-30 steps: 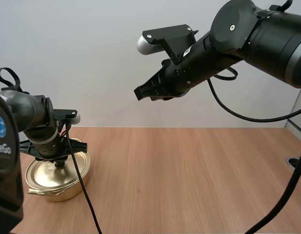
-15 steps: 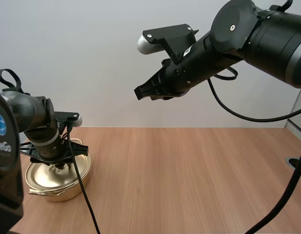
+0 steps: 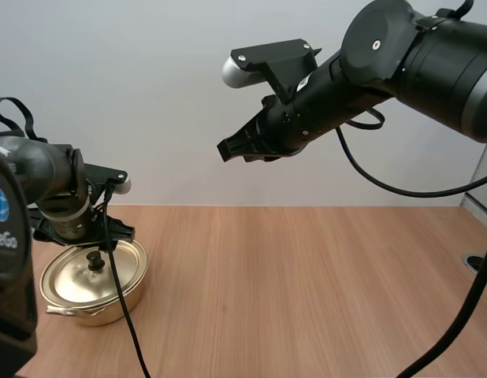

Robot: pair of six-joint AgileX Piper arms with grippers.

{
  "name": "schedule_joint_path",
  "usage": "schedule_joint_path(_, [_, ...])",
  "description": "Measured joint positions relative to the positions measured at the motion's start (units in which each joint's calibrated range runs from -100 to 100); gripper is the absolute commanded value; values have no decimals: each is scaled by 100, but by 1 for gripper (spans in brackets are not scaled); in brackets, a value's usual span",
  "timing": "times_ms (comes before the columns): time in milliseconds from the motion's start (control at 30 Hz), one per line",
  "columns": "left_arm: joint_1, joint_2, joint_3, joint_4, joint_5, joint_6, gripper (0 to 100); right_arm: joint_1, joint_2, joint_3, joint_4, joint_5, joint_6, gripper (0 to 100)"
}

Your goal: Open the pot, put the car inside, and close it

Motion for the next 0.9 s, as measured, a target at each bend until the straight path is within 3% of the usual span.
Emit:
schedule_joint_path(300, [0,-227,-707,-60,594,-64,100,0,0,0,0,0,0,0])
schedule_joint_path(467, [0,-575,-846,-85,577,437,100,0,0,0,0,0,0,0])
schedule_joint_path(500, [0,-661,-846,-85,559,577,88,0,0,0,0,0,0,0])
schedule_joint_path(600, [0,-924,-846,-201,618,986,1,-17,0,0,-63,86,0,0])
schedule_joint_path(900, [0,-1678,-846,-1117,820,1105,1,-708,0,50,-606,58,973,0])
